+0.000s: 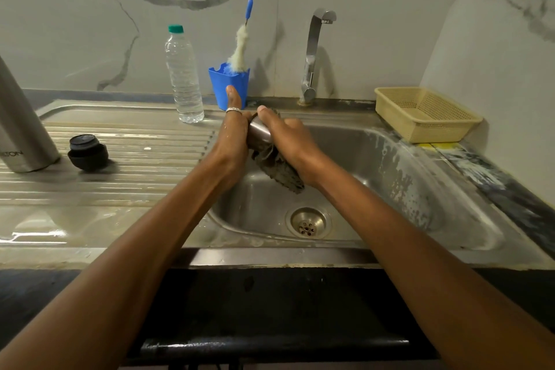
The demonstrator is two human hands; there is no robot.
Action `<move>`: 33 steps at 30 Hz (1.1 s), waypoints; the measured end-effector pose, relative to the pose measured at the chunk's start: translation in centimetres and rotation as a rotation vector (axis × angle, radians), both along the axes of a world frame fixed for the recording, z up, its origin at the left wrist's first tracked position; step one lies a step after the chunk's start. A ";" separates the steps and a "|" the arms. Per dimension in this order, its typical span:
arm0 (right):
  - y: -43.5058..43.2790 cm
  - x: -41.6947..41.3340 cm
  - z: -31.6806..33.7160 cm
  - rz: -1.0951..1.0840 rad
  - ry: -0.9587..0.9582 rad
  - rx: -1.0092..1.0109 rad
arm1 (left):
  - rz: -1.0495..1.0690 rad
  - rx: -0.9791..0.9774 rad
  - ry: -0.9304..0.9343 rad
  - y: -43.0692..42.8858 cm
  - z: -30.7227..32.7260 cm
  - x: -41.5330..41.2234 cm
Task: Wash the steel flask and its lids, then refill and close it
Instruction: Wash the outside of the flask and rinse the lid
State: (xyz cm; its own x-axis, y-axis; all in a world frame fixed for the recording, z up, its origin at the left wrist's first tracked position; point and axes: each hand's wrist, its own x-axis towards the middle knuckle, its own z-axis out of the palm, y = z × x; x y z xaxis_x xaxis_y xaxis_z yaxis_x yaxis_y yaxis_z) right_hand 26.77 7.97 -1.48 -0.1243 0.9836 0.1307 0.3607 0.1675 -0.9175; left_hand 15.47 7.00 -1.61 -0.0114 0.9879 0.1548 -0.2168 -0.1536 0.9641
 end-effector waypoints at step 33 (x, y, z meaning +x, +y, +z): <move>-0.1 -0.1 -0.5 0.183 -0.426 0.310 | 0.238 -0.116 0.320 0.6 -0.5 -1.2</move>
